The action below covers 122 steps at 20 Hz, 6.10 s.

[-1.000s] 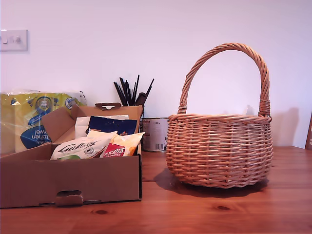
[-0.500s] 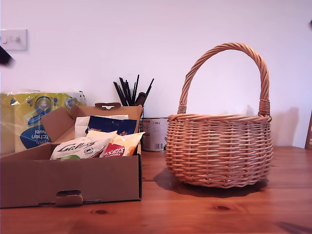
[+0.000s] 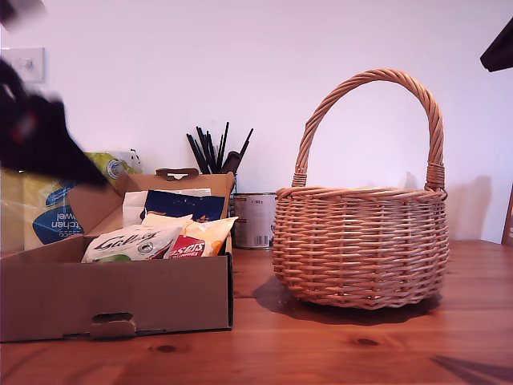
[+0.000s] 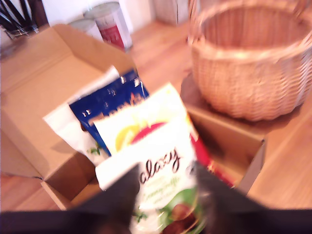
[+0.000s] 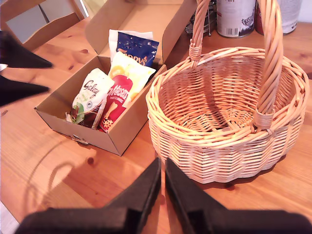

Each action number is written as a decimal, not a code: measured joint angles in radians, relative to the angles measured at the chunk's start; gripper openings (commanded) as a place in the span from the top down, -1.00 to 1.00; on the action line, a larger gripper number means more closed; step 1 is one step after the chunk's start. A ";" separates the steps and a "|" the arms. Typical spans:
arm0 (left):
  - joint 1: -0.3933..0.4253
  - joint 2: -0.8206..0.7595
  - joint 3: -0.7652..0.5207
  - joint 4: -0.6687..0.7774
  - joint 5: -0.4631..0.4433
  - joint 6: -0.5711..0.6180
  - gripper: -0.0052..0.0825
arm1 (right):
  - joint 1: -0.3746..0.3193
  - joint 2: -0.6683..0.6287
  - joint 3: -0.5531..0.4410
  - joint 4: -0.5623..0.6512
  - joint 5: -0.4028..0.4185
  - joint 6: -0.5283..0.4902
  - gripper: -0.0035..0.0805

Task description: Move the bags of Easter eggs from the cardboard box on the left into the woven basket on the right side.

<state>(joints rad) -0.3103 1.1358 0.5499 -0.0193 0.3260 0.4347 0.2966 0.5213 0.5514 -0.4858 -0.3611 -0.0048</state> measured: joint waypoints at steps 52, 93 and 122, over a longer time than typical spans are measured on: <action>0.058 0.720 0.717 -0.692 0.304 0.081 0.93 | 0.000 0.000 0.000 -0.002 0.000 0.000 0.95; -0.356 0.866 1.130 -0.337 0.291 -0.272 0.93 | 0.000 0.000 0.000 -0.008 0.000 0.000 0.95; -0.350 0.708 1.131 -0.574 0.183 -0.257 0.91 | 0.000 0.000 0.000 -0.024 0.000 0.000 0.95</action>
<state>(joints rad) -0.6601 1.8435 1.6814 -0.5934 0.5095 0.1776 0.2966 0.5213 0.5514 -0.5098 -0.3614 -0.0048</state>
